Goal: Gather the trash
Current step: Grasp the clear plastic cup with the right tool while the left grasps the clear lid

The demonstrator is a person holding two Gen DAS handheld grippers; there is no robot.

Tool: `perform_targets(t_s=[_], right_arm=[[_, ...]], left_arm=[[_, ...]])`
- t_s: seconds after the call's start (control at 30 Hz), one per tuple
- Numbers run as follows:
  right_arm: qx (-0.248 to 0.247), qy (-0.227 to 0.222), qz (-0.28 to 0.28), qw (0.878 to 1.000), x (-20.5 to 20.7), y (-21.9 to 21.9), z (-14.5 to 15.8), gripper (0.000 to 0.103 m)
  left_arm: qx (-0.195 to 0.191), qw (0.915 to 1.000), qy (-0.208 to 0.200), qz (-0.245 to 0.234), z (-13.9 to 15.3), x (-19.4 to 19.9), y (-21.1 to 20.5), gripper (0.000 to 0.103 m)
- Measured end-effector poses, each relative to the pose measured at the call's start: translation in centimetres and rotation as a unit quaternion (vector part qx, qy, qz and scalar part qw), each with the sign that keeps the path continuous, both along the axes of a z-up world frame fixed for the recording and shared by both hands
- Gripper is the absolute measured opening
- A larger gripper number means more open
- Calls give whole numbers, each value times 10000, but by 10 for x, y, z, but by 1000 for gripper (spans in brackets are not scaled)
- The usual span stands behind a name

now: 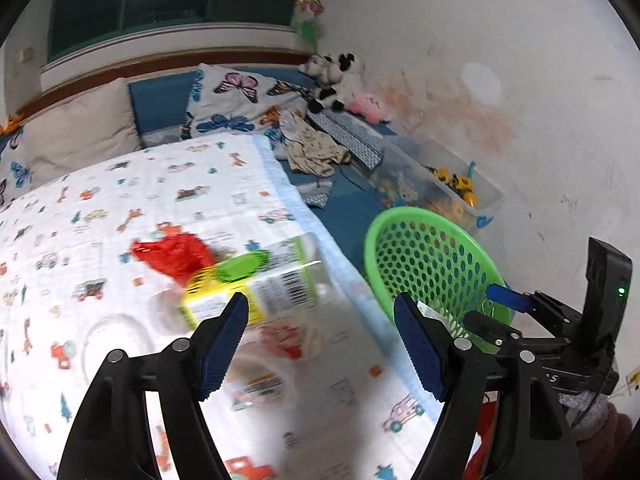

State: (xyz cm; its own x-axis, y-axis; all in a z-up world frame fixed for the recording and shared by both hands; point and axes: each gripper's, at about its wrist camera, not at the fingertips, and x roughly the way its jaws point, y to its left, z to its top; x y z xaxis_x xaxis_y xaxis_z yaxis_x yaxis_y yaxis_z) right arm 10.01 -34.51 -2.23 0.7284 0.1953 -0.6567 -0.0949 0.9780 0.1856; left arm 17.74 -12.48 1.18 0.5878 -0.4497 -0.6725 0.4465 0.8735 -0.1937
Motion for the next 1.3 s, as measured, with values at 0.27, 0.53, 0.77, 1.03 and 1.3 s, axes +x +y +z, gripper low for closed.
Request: perform_targets(t_s=[0.27,0.53,0.77,1.03,1.3], right_arm=[[-13,-50,564,9984,25,44,8,77],[174,97,1007,9947,52,76,6,77],[133,204,1438,9893,48,112,-5,76],[137,463,1723,9839,45,145,-27,65],[223,661,1641,9840,52,158,-42,58]], left_arm=[[-118,9984,-97,544,5,-9,55,73],[-104,9931,-25,1170,-2,-9,111,73],[-83,9853,251,1688,-24,-1,153,73],[2,9805,477,1905,-49,4,173,72],[226,9816,609,1796,-67,17,172,65]])
